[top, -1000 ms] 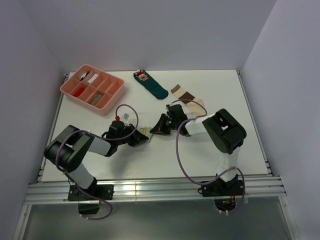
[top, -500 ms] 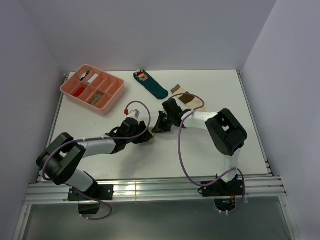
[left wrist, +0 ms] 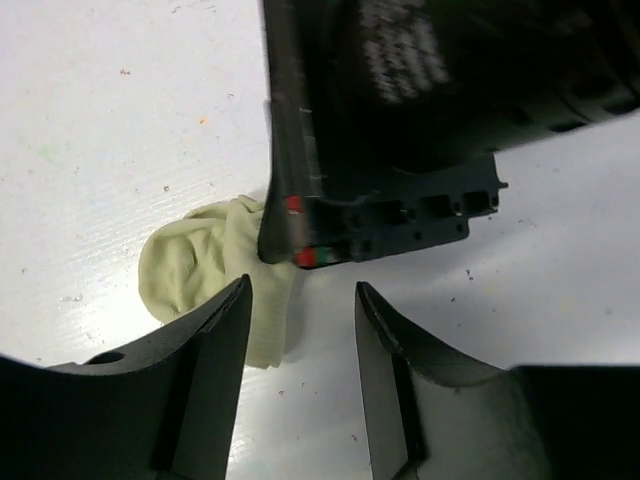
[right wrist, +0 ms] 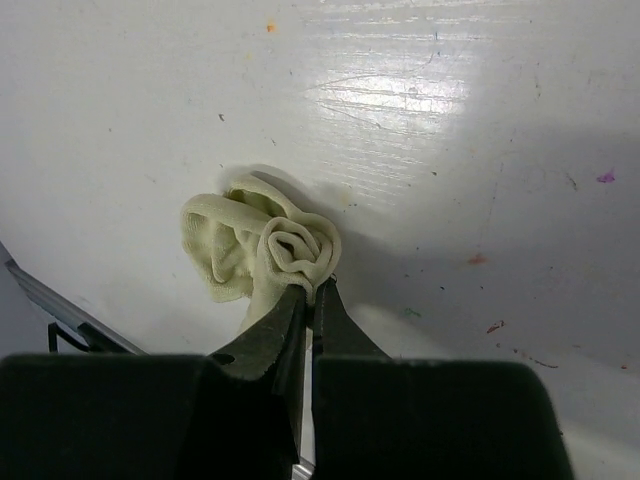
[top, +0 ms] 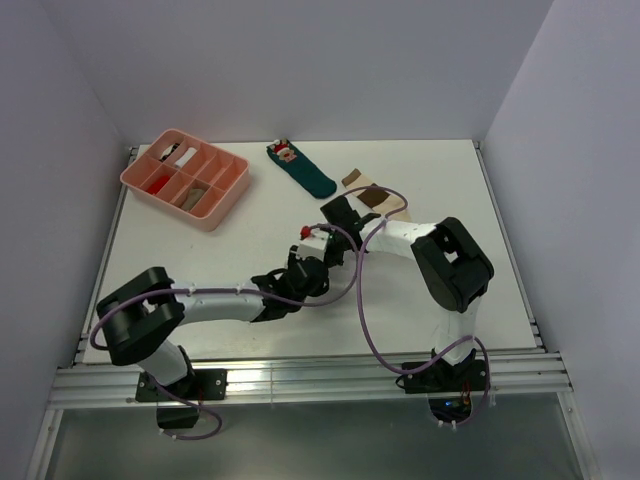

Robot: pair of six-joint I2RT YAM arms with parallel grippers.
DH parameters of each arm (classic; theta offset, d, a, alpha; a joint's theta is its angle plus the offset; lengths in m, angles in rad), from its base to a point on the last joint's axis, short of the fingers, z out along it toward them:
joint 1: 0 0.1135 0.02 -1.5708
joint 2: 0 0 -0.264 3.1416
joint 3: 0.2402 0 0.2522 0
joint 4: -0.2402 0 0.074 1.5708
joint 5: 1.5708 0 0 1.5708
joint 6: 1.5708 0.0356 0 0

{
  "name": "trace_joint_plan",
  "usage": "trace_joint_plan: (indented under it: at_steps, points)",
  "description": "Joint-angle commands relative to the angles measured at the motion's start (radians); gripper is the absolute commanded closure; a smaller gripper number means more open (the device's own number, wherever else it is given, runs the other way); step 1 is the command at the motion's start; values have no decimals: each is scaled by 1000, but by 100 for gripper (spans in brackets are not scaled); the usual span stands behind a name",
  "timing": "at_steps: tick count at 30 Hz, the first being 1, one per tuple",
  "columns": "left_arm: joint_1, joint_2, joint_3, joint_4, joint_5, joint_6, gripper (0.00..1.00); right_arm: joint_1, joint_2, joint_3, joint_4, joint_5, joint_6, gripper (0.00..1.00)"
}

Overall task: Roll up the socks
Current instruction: Roll the sock at the center of the board.

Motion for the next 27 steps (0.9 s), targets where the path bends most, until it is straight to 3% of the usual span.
trace_joint_plan:
  at_steps: [1,11,19,22,24,27]
  points:
    - [-52,63,53,-10,-139,110,50,12,1,28,-66,35,-19,100]
    - [-71,210,88,-102,-233,94,56,12,8,27,-61,14,-19,100]
    - [-71,315,119,-202,-228,34,63,12,13,22,-43,-11,-14,100]
    - [-71,341,125,-248,-242,-2,79,11,7,12,-14,-37,-13,100]
    - [-66,346,125,-266,-227,-31,96,11,-4,-4,19,-57,-7,100]
    - [-62,339,114,-265,-196,-49,99,8,-27,-39,92,-81,7,98]
